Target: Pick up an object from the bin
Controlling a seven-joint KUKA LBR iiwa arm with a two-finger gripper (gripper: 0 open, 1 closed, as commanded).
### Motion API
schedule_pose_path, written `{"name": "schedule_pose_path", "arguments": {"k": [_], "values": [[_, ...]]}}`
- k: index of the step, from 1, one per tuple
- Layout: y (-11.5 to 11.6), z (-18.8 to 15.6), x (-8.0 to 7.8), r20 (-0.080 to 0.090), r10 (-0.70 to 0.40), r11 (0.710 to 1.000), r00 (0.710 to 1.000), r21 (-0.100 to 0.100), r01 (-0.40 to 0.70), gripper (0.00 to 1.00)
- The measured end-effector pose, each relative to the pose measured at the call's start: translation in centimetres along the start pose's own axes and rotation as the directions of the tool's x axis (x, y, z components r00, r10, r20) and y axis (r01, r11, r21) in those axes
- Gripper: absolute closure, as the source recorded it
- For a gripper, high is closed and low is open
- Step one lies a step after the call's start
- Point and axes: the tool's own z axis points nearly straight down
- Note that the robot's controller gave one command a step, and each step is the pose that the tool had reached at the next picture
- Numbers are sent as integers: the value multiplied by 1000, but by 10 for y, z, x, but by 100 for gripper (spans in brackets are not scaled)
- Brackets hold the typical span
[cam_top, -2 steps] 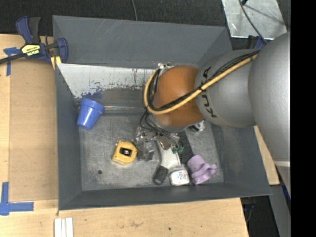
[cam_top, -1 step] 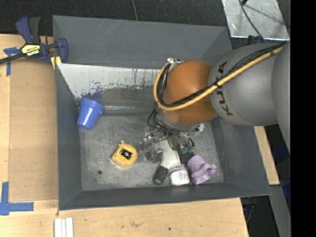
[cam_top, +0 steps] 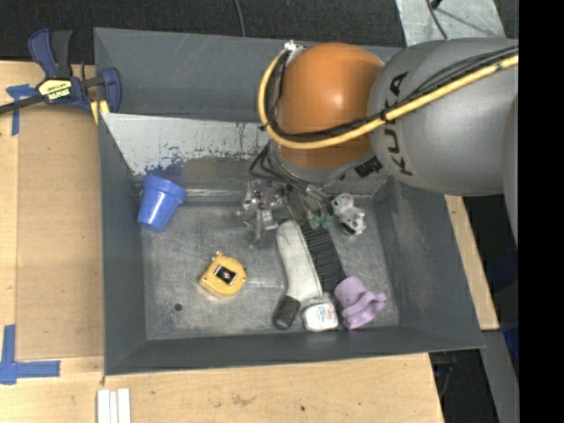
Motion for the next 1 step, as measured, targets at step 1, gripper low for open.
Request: {"name": "schedule_pose_path", "arguments": {"k": [1], "values": [[5,32,1,3,67,998,998,-1,-67,0]]}}
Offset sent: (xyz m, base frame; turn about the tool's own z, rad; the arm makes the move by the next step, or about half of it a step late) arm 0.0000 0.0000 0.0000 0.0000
